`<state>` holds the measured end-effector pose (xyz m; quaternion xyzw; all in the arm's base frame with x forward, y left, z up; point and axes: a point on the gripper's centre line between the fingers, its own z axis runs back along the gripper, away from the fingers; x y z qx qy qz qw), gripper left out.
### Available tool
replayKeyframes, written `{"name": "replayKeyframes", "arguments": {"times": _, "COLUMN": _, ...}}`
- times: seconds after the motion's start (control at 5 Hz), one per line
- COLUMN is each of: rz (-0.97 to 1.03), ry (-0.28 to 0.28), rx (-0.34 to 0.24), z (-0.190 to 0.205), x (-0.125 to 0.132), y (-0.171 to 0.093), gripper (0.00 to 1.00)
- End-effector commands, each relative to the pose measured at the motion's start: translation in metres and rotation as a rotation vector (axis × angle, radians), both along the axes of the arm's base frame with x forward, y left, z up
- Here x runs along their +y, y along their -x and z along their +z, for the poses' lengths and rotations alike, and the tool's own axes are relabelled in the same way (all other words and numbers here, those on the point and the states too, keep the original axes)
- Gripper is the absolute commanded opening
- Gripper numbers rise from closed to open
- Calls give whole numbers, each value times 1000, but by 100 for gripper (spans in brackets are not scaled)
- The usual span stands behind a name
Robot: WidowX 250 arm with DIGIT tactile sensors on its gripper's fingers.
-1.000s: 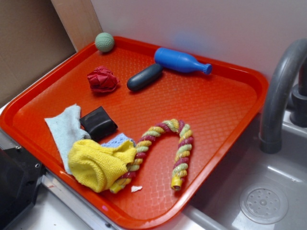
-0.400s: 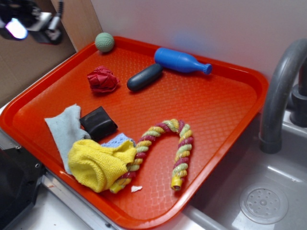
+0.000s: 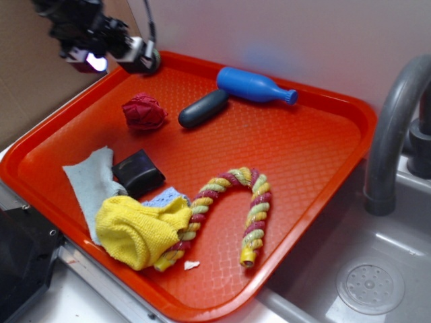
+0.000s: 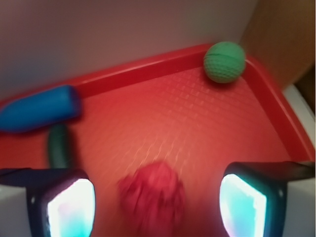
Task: Grab the green ball.
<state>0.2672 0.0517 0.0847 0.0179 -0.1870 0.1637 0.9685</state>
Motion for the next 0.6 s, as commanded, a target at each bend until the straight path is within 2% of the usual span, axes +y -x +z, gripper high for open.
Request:
{"name": "replayKeyframes", "arguments": {"times": 0.0, "rz": -13, "ry": -17, "rx": -62, "z": 18, "x": 2, "y": -13, "gripper": 100}}
{"name": "replayKeyframes", "arguments": {"times": 0.2, "rz": -13, "ry": -17, "rx": -62, "z": 18, "x": 2, "y": -13, "gripper": 100}}
{"name": "replayKeyframes", "arguments": {"times": 0.4, "rz": 234, "ry": -43, "rx": -76, "z": -8, "x": 48, "y": -38, "gripper": 100}}
